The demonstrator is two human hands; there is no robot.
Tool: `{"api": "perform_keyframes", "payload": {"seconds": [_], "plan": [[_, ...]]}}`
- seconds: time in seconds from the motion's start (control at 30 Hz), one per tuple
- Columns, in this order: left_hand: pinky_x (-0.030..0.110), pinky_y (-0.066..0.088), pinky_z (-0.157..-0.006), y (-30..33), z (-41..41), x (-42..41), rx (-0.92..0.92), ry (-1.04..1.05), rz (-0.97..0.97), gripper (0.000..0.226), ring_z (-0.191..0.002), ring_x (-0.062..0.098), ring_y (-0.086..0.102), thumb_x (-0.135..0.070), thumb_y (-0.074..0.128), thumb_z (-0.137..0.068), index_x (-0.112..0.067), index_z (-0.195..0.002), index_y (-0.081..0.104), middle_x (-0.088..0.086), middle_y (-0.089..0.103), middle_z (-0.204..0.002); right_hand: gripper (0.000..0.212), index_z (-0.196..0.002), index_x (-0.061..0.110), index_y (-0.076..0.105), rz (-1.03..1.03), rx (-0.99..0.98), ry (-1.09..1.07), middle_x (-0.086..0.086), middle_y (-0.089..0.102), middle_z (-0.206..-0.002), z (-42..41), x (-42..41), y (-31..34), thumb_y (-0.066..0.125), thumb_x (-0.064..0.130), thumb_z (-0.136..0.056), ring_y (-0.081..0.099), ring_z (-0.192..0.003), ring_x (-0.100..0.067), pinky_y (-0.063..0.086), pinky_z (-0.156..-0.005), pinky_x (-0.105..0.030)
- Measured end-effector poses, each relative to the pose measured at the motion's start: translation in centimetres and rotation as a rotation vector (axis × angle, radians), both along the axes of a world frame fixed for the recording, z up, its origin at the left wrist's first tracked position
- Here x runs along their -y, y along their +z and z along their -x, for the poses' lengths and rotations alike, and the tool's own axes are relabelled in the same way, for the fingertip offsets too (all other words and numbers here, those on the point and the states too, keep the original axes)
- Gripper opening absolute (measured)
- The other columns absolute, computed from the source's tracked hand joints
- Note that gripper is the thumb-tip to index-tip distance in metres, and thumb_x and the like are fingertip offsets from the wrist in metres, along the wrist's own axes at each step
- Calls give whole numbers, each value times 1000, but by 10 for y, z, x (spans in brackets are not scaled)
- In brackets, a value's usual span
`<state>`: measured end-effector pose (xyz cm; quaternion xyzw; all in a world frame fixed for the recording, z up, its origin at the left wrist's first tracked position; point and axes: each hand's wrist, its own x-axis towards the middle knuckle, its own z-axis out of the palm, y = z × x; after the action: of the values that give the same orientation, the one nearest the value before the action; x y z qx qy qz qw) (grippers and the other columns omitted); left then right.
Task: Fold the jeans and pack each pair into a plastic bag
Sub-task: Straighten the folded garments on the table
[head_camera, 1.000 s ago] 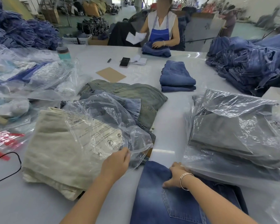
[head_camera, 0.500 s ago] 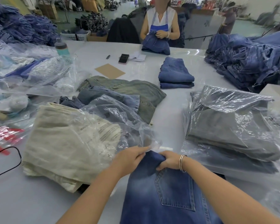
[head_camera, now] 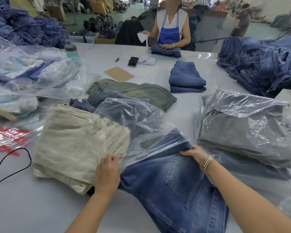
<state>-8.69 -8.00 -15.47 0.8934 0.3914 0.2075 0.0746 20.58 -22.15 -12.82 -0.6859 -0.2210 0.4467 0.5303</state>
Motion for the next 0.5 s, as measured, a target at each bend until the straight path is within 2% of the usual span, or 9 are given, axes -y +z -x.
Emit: {"api": "perform_keyframes", "payload": {"seconds": [0.13, 0.23, 0.3, 0.37, 0.43, 0.5], "plan": [[37, 51, -50, -1, 8, 5, -8, 15, 31, 43, -62, 33, 62, 5, 86, -48, -5, -86, 67, 11, 63, -78, 25, -91, 7, 66, -81, -87, -173, 1, 72, -70, -9, 8, -3, 57, -12, -79, 67, -64, -13, 54, -59, -20], [33, 46, -50, 0, 8, 23, 157, -94, 103, 37, -57, 27, 59, 5, 84, -59, -10, -85, 62, 5, 60, -71, 24, -91, 10, 66, -95, -88, -283, 1, 71, -70, -7, 7, -7, 58, -10, -80, 66, -62, -13, 53, -59, -21], [24, 43, -53, 0, 7, 34, 254, -204, 168, 42, -58, 18, 56, 5, 79, -65, -17, -92, 56, 0, 58, -73, 26, -100, 10, 66, -68, -15, -346, -3, 69, -78, -4, 3, -10, 62, -7, -81, 63, -69, -17, 50, -64, -25], [17, 37, -56, 6, 6, 40, 266, -276, 132, 48, -58, 9, 49, 7, 75, -65, -21, -96, 50, -5, 54, -72, 34, -110, 10, 63, -39, 119, -389, -4, 65, -93, 1, -4, -13, 64, -7, -81, 57, -82, -18, 46, -72, -27], [12, 33, -59, 11, 2, 42, 301, -268, 102, 43, -61, 3, 43, 6, 72, -65, -19, -96, 55, -7, 53, -71, 34, -113, 6, 62, -15, 226, -374, -7, 62, -101, 8, -11, -14, 64, -6, -82, 54, -91, -17, 41, -80, -27], [14, 38, -60, 13, -3, 44, 298, -266, 103, 36, -63, 4, 46, 5, 68, -67, -18, -93, 59, -8, 56, -74, 31, -112, 6, 62, -2, 236, -365, -6, 62, -100, 12, -15, -13, 64, -5, -83, 55, -89, -17, 42, -76, -24]]}}
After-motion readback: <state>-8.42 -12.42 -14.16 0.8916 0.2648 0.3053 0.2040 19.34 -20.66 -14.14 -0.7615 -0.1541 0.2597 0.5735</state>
